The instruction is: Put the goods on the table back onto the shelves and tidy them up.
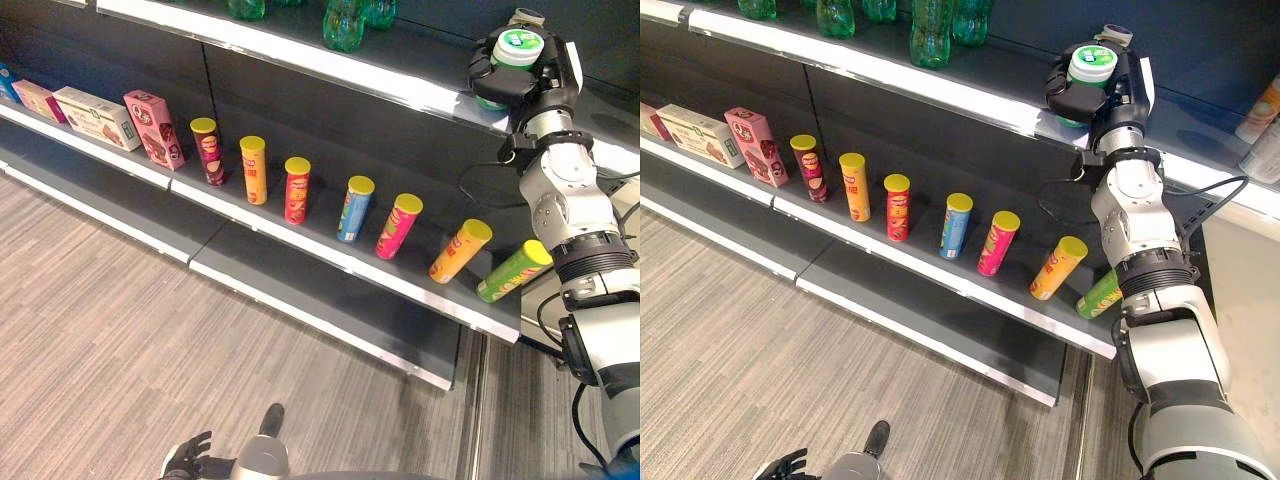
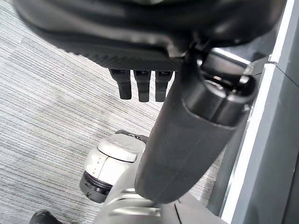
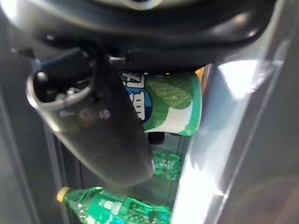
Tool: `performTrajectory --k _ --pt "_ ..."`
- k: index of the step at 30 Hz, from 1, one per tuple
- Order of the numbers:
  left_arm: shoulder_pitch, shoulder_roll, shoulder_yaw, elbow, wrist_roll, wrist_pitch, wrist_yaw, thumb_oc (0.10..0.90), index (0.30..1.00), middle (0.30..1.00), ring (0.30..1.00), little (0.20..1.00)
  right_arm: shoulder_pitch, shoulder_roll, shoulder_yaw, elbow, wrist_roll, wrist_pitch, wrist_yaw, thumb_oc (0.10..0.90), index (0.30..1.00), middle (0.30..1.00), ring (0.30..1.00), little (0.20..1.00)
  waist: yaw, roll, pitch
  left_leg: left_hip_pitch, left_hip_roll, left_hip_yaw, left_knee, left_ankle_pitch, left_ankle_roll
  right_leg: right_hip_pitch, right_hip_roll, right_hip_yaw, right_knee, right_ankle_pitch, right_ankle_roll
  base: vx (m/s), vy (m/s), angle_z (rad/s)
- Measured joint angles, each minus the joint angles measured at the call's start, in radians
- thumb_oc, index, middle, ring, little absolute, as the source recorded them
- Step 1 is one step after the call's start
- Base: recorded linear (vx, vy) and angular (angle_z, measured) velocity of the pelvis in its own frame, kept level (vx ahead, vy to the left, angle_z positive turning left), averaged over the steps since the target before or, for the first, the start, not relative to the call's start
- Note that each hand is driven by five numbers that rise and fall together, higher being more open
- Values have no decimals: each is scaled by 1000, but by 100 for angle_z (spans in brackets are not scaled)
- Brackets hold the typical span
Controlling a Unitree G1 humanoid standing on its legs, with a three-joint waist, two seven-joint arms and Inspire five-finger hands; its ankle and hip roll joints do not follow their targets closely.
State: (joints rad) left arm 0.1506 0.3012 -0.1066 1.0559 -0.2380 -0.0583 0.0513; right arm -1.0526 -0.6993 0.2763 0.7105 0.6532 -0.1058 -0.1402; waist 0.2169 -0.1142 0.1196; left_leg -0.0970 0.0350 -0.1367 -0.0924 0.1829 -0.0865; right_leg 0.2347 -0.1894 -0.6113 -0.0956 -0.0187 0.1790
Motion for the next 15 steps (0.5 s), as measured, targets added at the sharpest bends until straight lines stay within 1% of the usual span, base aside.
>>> performTrajectory --k 5,13,14,15 --pt "-1 3 0 0 0 -1 0 800 900 900 900 900 -6 0 0 1 1 0 3 400 300 300 300 300 0 1 2 -1 0 2 0 0 0 -2 -1 1 0 0 0 0 0 0" --pt "-1 13 0 1 -3 -1 0 800 900 900 900 900 -62 0 0 70 1 2 5 400 300 300 300 300 2 10 10 -1 -1 2 0 0 -1 -2 -1 0 0 0 0 0 0 0" --pt "-12 14 -3 0 -3 -1 3 800 900 900 900 900 -68 4 -1 81 1 2 4 400 300 300 300 300 -1 10 10 -1 0 2 0 -1 -1 -2 -1 1 -1 0 0 0 0 0" --pt "-24 24 -40 2 -2 1 8 800 900 900 900 900 -75 41 -32 98 2 -4 -1 400 300 300 300 300 -4 13 11 0 0 2 0 -1 -1 -2 -1 1 -4 0 0 0 0 0"
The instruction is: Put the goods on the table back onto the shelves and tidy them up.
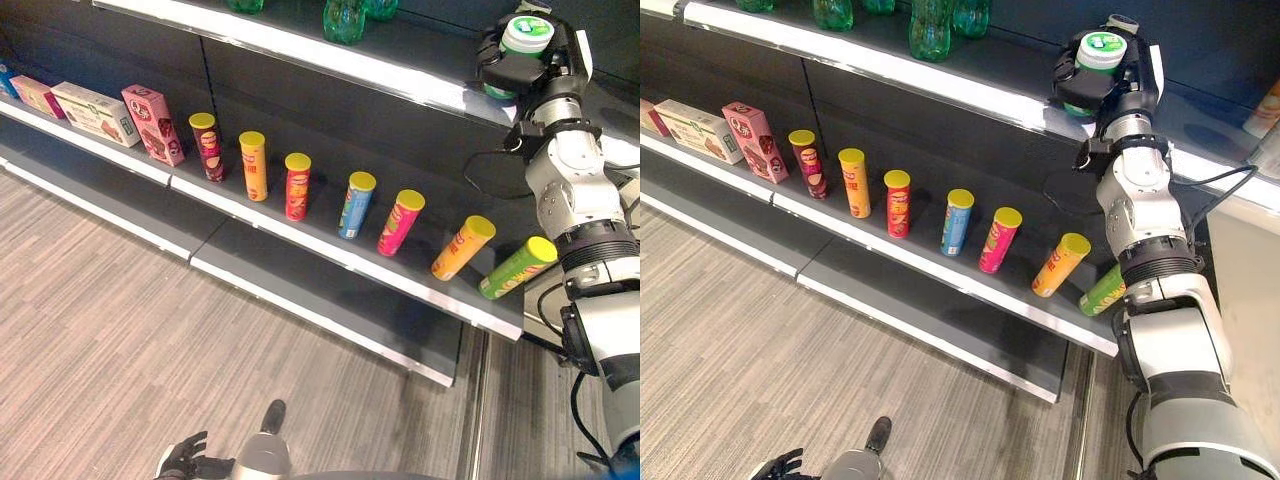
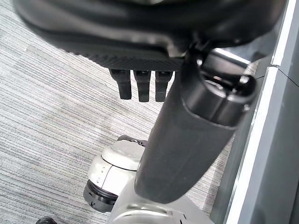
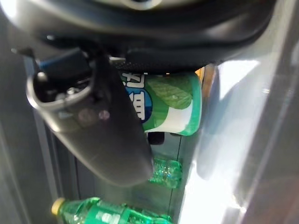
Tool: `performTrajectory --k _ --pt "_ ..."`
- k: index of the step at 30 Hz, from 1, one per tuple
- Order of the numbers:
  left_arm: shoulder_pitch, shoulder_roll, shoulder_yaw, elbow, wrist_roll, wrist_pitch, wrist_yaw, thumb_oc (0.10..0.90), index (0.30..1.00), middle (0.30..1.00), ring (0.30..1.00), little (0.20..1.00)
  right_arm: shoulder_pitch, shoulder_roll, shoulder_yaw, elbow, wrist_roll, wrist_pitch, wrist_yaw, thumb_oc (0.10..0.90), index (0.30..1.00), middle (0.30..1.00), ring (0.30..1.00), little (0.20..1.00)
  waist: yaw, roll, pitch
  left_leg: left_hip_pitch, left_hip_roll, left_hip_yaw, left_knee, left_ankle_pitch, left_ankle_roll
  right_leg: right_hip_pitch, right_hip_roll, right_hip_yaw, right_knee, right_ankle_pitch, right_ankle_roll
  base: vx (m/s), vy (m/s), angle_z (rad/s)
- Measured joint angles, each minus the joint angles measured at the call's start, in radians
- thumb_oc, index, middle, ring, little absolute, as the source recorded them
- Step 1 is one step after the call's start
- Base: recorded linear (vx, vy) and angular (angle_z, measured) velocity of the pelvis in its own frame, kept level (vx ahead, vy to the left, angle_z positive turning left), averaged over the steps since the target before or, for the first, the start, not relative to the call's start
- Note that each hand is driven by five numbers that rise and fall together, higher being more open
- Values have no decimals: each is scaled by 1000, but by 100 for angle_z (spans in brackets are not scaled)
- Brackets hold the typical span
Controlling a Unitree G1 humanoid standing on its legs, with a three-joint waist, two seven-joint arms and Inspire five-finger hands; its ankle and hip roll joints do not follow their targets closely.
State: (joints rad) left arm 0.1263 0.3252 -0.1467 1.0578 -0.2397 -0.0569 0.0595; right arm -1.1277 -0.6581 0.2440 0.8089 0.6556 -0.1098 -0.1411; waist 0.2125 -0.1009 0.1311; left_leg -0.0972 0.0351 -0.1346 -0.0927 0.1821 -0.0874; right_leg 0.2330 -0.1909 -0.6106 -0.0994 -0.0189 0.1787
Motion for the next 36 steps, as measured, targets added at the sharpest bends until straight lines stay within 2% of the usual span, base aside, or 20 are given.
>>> performTrajectory --k 5,18,19,22,23,25,26,27,36 --pt "-18 2 -2 -6 2 -8 -12 800 900 900 900 900 -106 -2 14 117 38 32 -3 400 300 300 300 300 5 5 2 -2 -1 -1 1 1 0 -1 0 -1 -1 0 0 0 0 0" --pt "-20 2 -1 1 2 -3 -20 800 900 900 900 900 -107 -2 24 117 37 37 5 400 300 300 300 300 1 5 2 -1 0 0 1 0 -1 0 0 -1 0 -3 -1 0 0 0" --pt "-21 2 -1 1 2 -3 -20 800 900 900 900 900 -107 -2 26 117 37 37 6 482 422 422 422 422 3 5 2 0 0 0 1 0 -1 0 0 -1 0 -3 -1 0 0 0" --pt "-28 2 -2 0 2 -3 -20 800 900 900 900 900 -107 -2 41 116 36 38 6 656 684 684 684 684 2 5 2 2 0 0 1 1 -1 1 0 0 4 -3 -1 0 0 0" --pt "-31 2 -2 0 2 -3 -20 800 900 900 900 900 -107 -2 42 116 36 38 6 745 818 818 818 818 2 5 2 2 0 0 1 1 -1 2 0 0 4 -2 -1 0 0 0" --pt "-38 2 -2 -1 2 -2 -20 800 900 900 900 900 -107 -2 42 116 36 39 6 778 867 867 867 867 2 4 2 4 0 0 1 1 -1 3 0 0 4 -2 -1 0 0 0" --pt "-40 2 -2 -1 2 -3 -20 800 900 900 900 900 -107 -2 42 116 36 40 6 776 865 865 865 865 2 4 1 4 0 0 1 1 -1 4 1 0 4 -2 -1 0 0 0" --pt "-42 2 -2 -1 2 -3 -20 800 900 900 900 900 -107 -2 42 116 36 41 7 800 900 900 900 900 1 4 1 5 0 0 1 1 -1 5 1 0 4 -2 -1 0 0 0" --pt "-40 2 -2 -1 2 -2 -20 800 900 900 900 900 -107 5 43 117 36 64 8 800 900 900 900 900 1 3 1 17 0 1 1 1 -1 17 1 1 4 -2 -1 0 0 0"
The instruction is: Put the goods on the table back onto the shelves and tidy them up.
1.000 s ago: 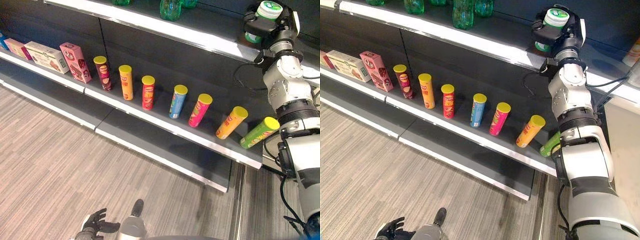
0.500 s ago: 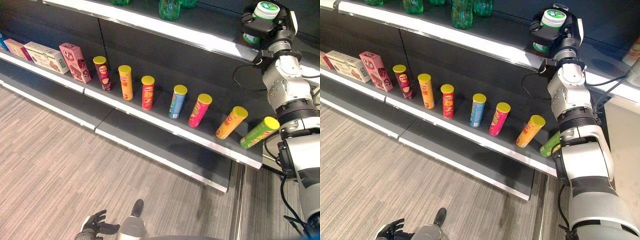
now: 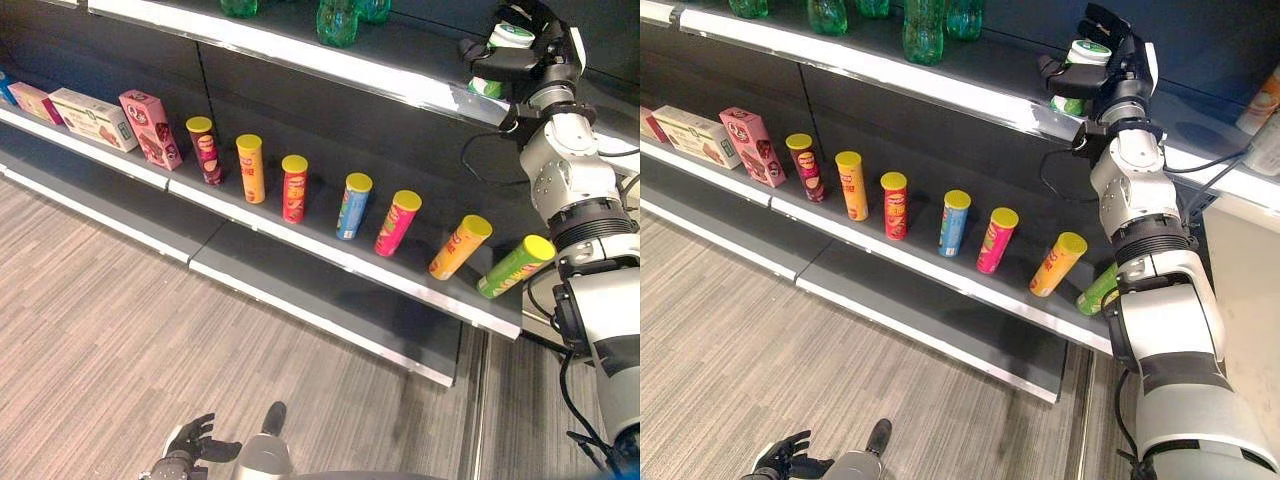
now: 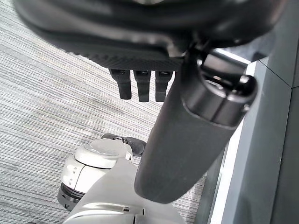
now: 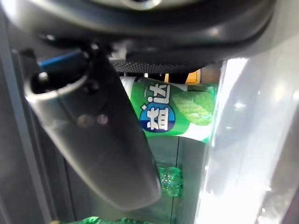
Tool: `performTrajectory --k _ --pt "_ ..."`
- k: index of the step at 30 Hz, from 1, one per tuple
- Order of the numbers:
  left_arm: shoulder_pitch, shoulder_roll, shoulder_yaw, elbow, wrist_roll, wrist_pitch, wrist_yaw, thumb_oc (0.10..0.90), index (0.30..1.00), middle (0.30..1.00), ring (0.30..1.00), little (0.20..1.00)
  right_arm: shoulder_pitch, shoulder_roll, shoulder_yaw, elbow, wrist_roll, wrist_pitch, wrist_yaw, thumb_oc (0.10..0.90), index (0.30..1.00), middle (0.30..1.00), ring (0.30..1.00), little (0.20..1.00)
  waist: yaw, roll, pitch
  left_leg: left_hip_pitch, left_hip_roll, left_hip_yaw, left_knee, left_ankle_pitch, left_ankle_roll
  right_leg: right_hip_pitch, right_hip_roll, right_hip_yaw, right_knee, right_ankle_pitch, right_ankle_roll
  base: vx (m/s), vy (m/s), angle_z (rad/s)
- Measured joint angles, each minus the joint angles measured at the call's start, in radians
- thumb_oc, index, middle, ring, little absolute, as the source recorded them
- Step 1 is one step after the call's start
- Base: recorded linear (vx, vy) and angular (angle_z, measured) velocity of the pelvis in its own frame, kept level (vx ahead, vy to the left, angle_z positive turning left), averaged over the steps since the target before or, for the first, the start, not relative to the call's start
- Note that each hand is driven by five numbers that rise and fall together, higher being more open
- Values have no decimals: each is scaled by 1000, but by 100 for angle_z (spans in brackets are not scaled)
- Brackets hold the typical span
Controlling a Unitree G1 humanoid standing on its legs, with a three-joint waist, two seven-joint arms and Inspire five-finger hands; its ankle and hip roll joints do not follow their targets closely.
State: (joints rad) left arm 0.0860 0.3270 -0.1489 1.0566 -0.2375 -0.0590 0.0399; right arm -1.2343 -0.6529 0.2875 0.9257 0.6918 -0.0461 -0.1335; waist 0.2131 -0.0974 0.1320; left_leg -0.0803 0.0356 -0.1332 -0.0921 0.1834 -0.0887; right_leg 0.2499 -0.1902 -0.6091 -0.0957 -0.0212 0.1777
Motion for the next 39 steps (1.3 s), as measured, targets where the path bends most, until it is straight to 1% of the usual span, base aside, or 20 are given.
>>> performTrajectory --k 11,16,18,24,27,28,29,30,31,32,33,34,35,36,37,38,39 --pt "0 0 0 0 0 1 0 800 900 900 900 900 0 15 1 0 0 7 0 800 900 900 900 900 -4 -4 -3 4 1 1 0 2 1 3 1 2 0 1 1 0 0 0" --pt "-5 2 0 0 0 10 0 800 900 900 900 900 1 33 6 -2 0 14 0 800 900 900 900 900 -22 -6 -3 15 1 6 1 2 2 10 0 6 1 3 1 -64 27 -1" --pt "-7 2 2 2 0 21 0 800 900 900 900 900 12 33 18 -39 -1 16 -3 800 900 900 900 900 -32 -7 -4 21 2 12 1 2 2 13 -2 12 0 3 2 -41 -20 -8" --pt "-12 3 6 1 0 21 -1 800 900 900 900 900 14 33 19 -138 -15 16 -2 800 900 900 900 900 -42 -8 -5 33 16 32 0 -1 -2 13 4 35 0 3 3 -41 -24 -11" --pt "-8 3 11 2 0 23 0 800 900 900 900 900 14 32 25 -200 -25 15 -3 800 900 900 900 900 -67 -7 -8 51 23 48 1 -2 -3 19 5 53 -2 4 1 -79 -45 -18" --pt "-8 2 22 3 -2 23 -1 800 900 900 900 900 14 27 41 -225 -60 16 -5 800 900 900 900 900 -81 -5 -14 54 30 52 0 -3 -5 14 9 59 -5 4 1 -77 -38 -27" --pt "-5 2 47 7 -5 23 0 800 900 900 900 900 14 19 52 -286 -90 14 -5 800 900 900 900 900 -85 1 -19 58 42 69 0 -7 -10 12 18 79 -4 5 -1 -84 -24 -26" --pt "-6 1 48 10 -5 23 1 800 900 900 900 900 14 -9 78 -335 -126 18 -11 800 900 900 900 900 -100 4 -27 60 52 72 0 -8 -12 12 20 82 -5 4 -3 -78 -15 -29" --pt "-2 0 52 11 -5 24 7 800 900 900 900 900 13 -63 129 -438 -203 20 -23 800 900 900 900 900 -117 6 -29 61 54 81 0 -8 -12 -1 21 93 -5 4 -6 -50 5 -30" --pt "3 -3 60 15 -4 27 15 800 900 900 900 900 8 -83 154 -534 -259 16 -26 800 900 900 900 900 -132 8 -30 62 56 102 0 -11 -13 -14 21 115 -5 6 -8 -6 12 -65" --pt "4 -7 68 35 -2 28 19 800 900 900 900 900 23 -77 158 -654 -297 -38 -23 800 900 900 900 900 -155 11 -34 73 62 134 0 -13 -13 -18 20 150 -5 14 -11 -1 10 -62" --pt "-2 -7 68 34 -1 26 20 800 900 900 900 900 26 -79 156 -682 -297 -64 -23 800 900 900 900 900 -174 13 -38 80 63 138 0 -14 -14 -13 20 153 -5 14 -11 -4 25 -42" --pt "-11 -10 69 21 0 16 22 800 900 900 900 900 39 -83 148 -692 -295 -68 -24 800 900 900 900 900 -182 15 -46 89 67 139 0 -16 -16 -3 24 154 -5 13 -12 -7 36 -5" --pt "-11 -15 68 13 0 16 21 800 900 900 900 900 70 -89 147 -723 -295 -67 -23 800 900 900 900 900 -190 16 -62 88 71 140 -3 -21 -17 -5 28 155 -5 11 -16 -11 41 -3" --pt "-13 -23 69 12 0 17 21 800 900 900 900 900 158 -125 127 -845 -295 -65 -16 800 900 900 900 900 -196 17 -76 86 73 143 -4 -33 -12 -15 29 158 -5 9 -17 -5 39 -12" --pt "3 -28 69 12 0 19 21 800 900 900 900 900 235 -155 119 -963 -295 -70 3 800 900 900 900 900 -198 19 -83 87 73 153 -4 -36 -10 -20 26 163 -5 10 -17 -6 35 -14" --pt "9 -35 79 14 6 21 20 800 900 900 900 900 328 -183 85 -1088 -291 -69 37 800 900 900 900 900 -210 17 -84 86 73 156 -3 -36 -11 -24 24 169 -5 10 -16 -1 34 -31"
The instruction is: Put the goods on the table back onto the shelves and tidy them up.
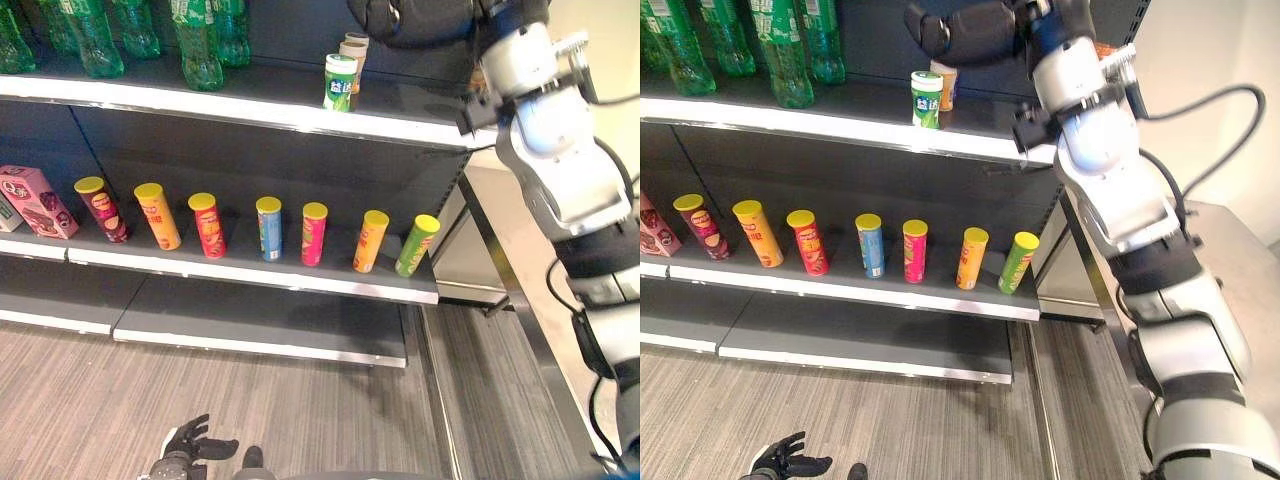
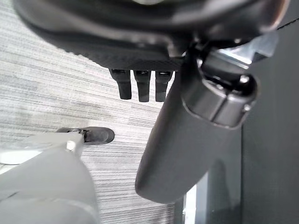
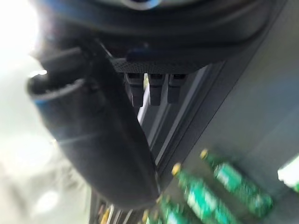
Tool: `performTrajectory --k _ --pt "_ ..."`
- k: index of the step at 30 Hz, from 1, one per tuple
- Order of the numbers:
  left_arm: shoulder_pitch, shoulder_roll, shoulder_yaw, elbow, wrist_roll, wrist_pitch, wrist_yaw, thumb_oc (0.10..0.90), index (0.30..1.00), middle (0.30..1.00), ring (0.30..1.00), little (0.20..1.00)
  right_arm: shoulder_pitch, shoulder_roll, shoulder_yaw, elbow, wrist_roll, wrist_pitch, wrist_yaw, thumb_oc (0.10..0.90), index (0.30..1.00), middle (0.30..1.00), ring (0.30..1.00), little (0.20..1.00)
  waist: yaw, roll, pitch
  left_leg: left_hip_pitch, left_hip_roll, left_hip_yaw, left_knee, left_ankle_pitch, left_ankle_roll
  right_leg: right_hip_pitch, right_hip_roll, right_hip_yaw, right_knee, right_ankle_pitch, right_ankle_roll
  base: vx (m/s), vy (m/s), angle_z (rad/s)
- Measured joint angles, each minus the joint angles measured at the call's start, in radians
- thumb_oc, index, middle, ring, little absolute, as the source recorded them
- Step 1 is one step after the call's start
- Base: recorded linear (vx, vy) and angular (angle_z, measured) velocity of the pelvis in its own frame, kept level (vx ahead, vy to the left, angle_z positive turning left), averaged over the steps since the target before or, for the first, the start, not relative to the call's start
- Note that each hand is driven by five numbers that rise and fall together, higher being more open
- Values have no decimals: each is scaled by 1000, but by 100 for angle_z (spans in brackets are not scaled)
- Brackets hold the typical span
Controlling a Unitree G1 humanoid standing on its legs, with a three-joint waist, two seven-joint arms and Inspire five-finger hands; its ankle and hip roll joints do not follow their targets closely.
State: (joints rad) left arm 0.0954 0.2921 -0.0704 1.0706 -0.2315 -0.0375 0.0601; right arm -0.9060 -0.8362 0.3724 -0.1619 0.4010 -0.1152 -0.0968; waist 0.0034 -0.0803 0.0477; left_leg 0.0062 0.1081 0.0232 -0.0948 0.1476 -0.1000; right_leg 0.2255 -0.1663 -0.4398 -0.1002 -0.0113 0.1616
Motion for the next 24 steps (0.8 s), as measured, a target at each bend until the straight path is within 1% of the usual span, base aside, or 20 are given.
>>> performTrajectory --k 1,2,3,4,5,7,9,10,11,12,13,14,16,17,18,19,20,22,23,24 --pt "35 -11 12 -4 8 0 1 800 900 900 900 900 219 -31 -43 -257 6 -36 71 800 900 900 900 900 -13 1 -1 5 -3 23 0 1 -3 -8 -8 16 0 0 0 -7 32 -36" --pt "64 -21 10 -3 9 0 0 800 900 900 900 900 306 -47 2 -367 7 -62 148 800 900 900 900 900 -57 12 0 4 -3 33 2 0 -2 -10 -9 29 0 4 2 -6 25 -38" --pt "68 -21 8 -2 10 0 0 800 900 900 900 900 313 -61 18 -380 12 -67 173 800 900 900 900 900 -71 17 2 6 -1 38 3 0 -2 -17 -8 35 1 8 3 -4 33 -29" --pt "64 -20 7 -17 34 -1 -1 800 900 900 900 900 396 -57 2 -378 59 -85 218 800 900 900 900 900 -73 18 -2 9 6 51 2 -2 -4 -22 -5 47 0 9 2 0 26 -23" --pt "61 -21 6 -24 47 -2 -2 800 900 900 900 900 426 -57 3 -373 78 -88 234 800 900 900 900 900 -73 19 -2 11 9 58 1 -2 -5 -25 -4 52 0 9 2 0 28 -31" --pt "49 -30 -1 -34 66 -4 -8 800 900 900 900 900 483 -58 3 -290 87 -62 286 800 900 900 900 900 -73 25 -1 12 16 81 -1 -7 -5 -40 -2 77 0 13 3 -1 13 -32" --pt "45 -42 -5 -47 83 -5 -10 800 900 900 900 900 536 -30 3 -215 95 -33 295 800 900 900 900 900 -83 27 -2 8 16 87 -1 -17 -6 -48 -4 84 0 14 7 6 20 -17" --pt "34 -50 -14 -52 84 -3 -15 800 900 900 900 900 593 -9 -2 -178 92 -16 302 800 900 900 900 900 -94 41 5 5 15 96 -1 -18 -5 -59 -7 96 0 16 8 3 20 -14" --pt "32 -53 -14 -66 85 -1 -21 800 900 900 900 900 660 14 -33 -163 90 -14 313 800 900 900 900 900 -84 37 5 2 15 102 -1 -17 -2 -63 -7 101 0 18 10 -9 22 -16" --pt "36 -55 -14 -79 85 -8 -22 800 900 900 900 900 713 44 -36 -145 82 5 317 800 900 900 900 900 -79 33 4 2 14 104 -1 -14 1 -58 -8 101 0 20 8 -9 17 -10" --pt "35 -56 -15 -80 85 -8 -24 800 900 900 900 900 735 55 -29 -126 75 16 322 800 900 900 900 900 -82 37 7 2 13 106 -1 -12 -2 -64 -9 102 0 20 8 -12 26 -6" --pt "31 -58 -19 -93 87 -5 -28 800 900 900 900 900 791 78 -18 -64 71 34 338 800 900 900 900 900 -87 39 12 1 12 108 -1 -13 -1 -63 -11 102 0 21 7 -2 9 -3" --pt "31 -55 -37 -111 91 -6 -28 800 900 900 900 900 849 118 -20 20 13 46 340 800 900 900 900 900 -87 50 20 2 10 108 0 -9 0 -65 -12 101 0 21 7 0 0 2" --pt "34 -58 -44 -136 109 -7 -30 800 900 900 900 900 897 185 -29 133 -45 62 326 800 900 900 900 900 -85 57 26 4 10 104 2 -10 0 -61 -10 99 0 21 6 3 4 6" --pt "32 -64 -47 -141 122 -7 -32 800 900 900 900 900 908 185 -19 177 -74 90 326 800 900 900 900 900 -84 65 33 1 9 103 2 -10 0 -61 -11 98 0 21 6 20 -1 7" --pt "30 -67 -62 -148 126 -7 -35 800 900 900 900 900 935 206 -22 270 -142 92 326 800 900 900 900 900 -79 76 48 3 9 101 2 -9 -1 -56 -11 96 0 22 6 11 1 7" --pt "32 -68 -71 -166 125 -8 -37 800 900 900 900 900 955 239 -23 342 -180 116 315 800 900 900 900 900 -77 81 53 3 9 97 2 -9 -1 -52 -10 91 0 21 5 7 -1 8" --pt "37 -69 -81 -178 126 -8 -41 800 900 900 900 900 976 290 -50 453 -210 113 302 800 900 900 900 900 -72 81 54 4 10 93 2 -9 -1 -47 -8 85 0 19 3 1 -3 8" --pt "37 -71 -81 -179 126 -8 -46 800 900 900 900 900 980 314 -50 514 -222 119 294 800 900 900 900 900 -71 81 55 4 10 90 2 -9 -1 -46 -7 82 0 18 2 6 -10 7" --pt "33 -78 -81 -179 125 -7 -47 800 900 900 900 900 993 336 -46 589 -271 137 267 800 900 900 900 900 -65 82 62 3 10 88 2 -9 -1 -45 -7 79 0 18 2 -7 -9 7"
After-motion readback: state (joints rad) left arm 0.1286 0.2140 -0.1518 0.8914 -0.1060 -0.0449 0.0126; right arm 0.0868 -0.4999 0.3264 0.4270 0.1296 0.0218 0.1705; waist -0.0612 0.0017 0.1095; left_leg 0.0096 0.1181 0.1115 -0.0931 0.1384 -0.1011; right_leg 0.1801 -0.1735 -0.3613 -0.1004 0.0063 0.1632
